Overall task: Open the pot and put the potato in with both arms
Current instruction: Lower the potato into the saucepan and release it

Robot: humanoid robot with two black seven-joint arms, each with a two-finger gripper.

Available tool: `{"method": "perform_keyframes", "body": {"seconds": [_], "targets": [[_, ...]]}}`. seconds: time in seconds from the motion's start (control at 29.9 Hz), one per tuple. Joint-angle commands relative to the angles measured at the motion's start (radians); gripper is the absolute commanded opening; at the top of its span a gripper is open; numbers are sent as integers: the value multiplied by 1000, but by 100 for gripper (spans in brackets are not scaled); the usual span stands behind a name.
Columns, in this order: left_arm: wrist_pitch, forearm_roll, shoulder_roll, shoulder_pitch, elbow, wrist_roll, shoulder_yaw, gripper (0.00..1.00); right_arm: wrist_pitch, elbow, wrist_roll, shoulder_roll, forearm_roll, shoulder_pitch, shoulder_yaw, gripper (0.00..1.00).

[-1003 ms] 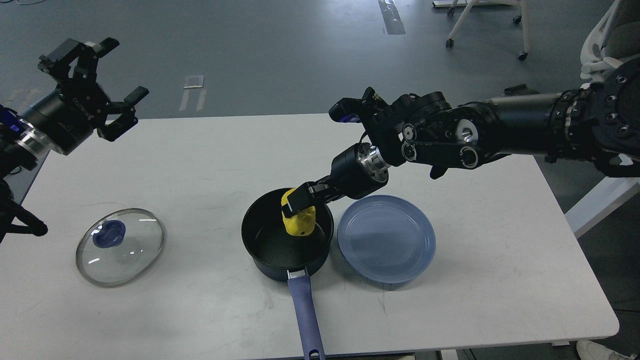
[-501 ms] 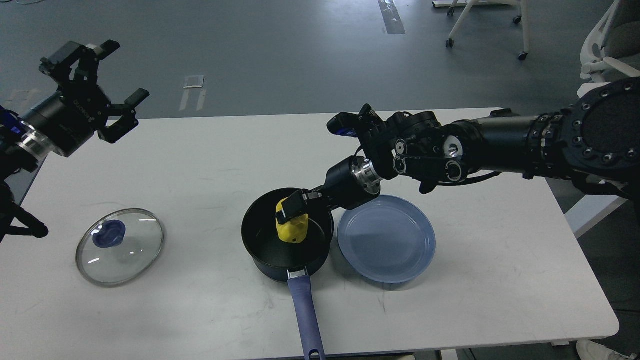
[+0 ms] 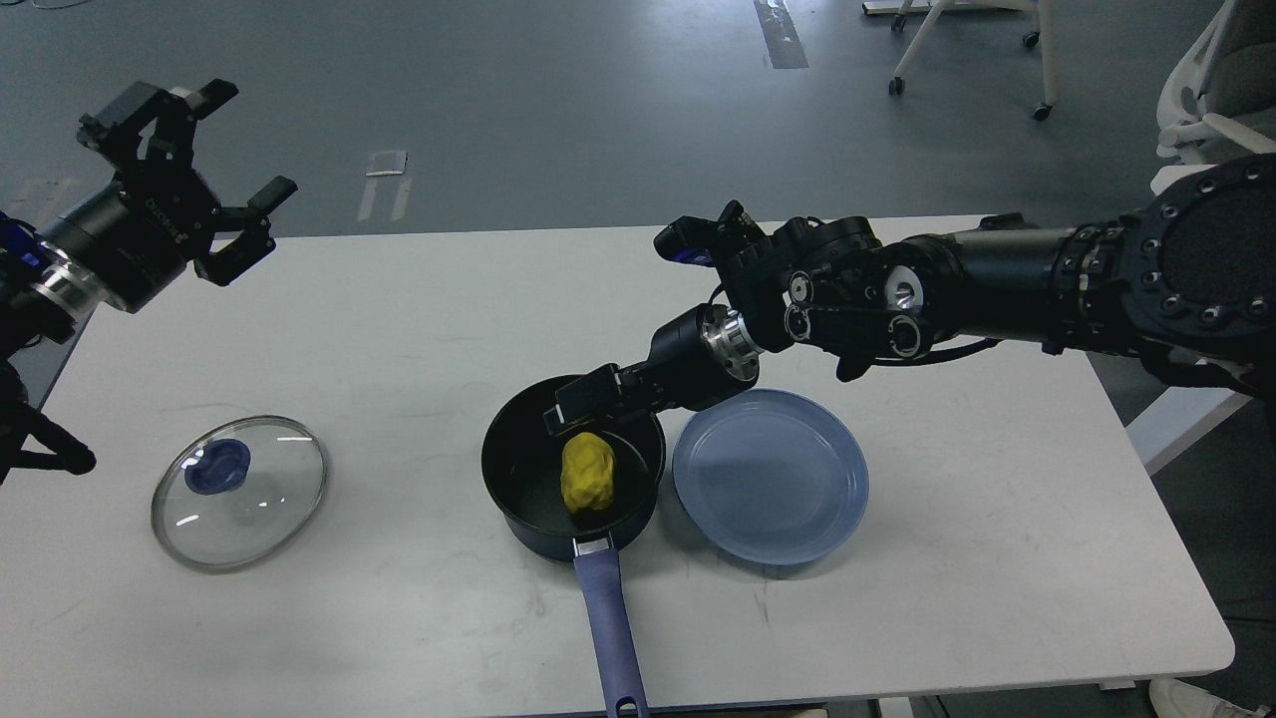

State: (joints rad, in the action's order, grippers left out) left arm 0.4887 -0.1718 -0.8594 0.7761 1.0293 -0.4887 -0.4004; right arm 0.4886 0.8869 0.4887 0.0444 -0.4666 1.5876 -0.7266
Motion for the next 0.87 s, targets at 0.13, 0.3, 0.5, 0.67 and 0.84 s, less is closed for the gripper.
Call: {"method": "perform_keyframes", "body": {"seconds": [0.13,0.3,0.5,0.67,0.84], "targets": [[0,0,8,0,2,0,2,98,0,1,0,283,45,-38,255,97],[0,0,22,-3,0,0,5,98,0,-2,0,429,150,-171,429,98],[0,-2,65,-44,0,0,2,98,0,-58,0,511,238,-447,714,98],[0,1,134,-64,-18,0,-1,98,0,-112,0,494,279,-662,935,98],[0,1,215,-80,-75,0,-18,98,0,-147,0,446,318,-793,1026,98]]}}
